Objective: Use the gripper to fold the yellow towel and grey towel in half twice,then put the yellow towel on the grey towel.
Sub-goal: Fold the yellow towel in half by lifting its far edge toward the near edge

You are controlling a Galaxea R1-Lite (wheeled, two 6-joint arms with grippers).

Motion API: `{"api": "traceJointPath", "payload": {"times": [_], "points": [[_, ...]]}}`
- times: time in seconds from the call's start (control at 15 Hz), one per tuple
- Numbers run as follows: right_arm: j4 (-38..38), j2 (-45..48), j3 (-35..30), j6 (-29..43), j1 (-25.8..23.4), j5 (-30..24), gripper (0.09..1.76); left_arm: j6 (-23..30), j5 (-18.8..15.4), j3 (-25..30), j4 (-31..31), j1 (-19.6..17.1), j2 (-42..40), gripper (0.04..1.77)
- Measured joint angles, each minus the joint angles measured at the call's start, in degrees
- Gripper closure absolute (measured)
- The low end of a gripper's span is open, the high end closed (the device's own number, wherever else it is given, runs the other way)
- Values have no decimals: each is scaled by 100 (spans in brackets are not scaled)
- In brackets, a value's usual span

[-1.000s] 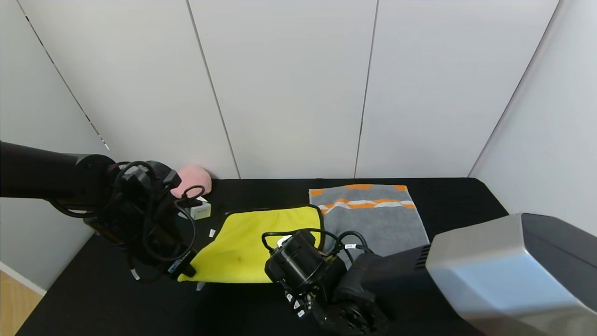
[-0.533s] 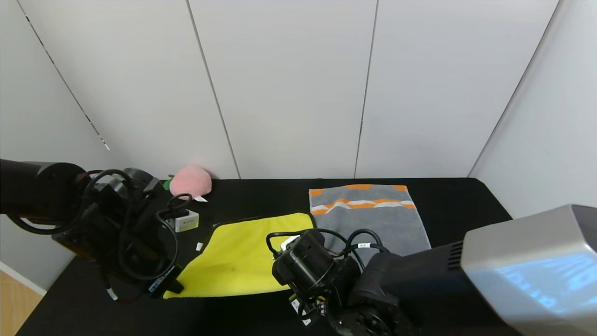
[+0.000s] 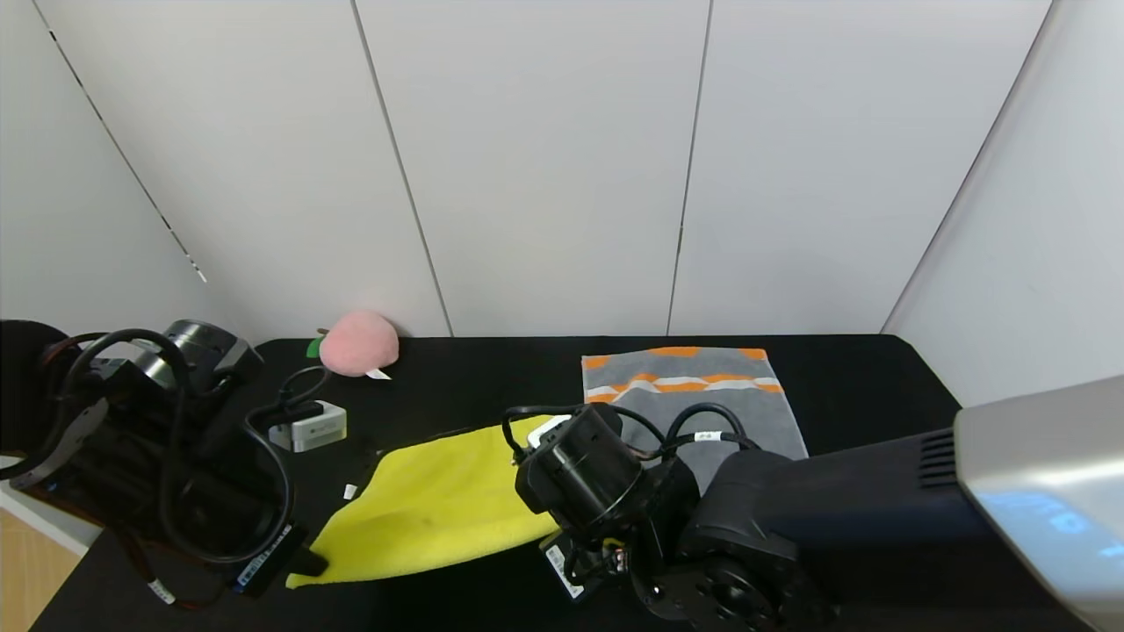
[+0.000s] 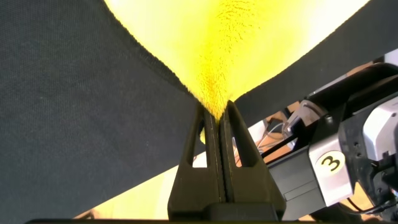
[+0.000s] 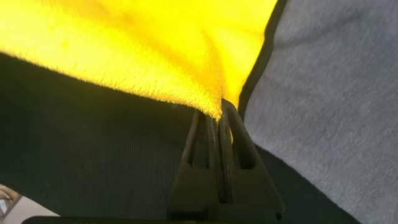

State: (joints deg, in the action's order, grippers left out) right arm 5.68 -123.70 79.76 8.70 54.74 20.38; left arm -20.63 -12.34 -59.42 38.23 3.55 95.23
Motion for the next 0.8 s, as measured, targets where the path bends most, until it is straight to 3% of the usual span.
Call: {"api": "traceJointPath", "payload": {"times": [0.53, 0.8], "points": [[50, -282, 1312, -39, -251, 41, 174, 32, -38, -76, -87, -591, -188, 170], [48, -758, 2021, -39, -317, 52, 174, 656, -94, -30, -585, -638, -140, 170]]}}
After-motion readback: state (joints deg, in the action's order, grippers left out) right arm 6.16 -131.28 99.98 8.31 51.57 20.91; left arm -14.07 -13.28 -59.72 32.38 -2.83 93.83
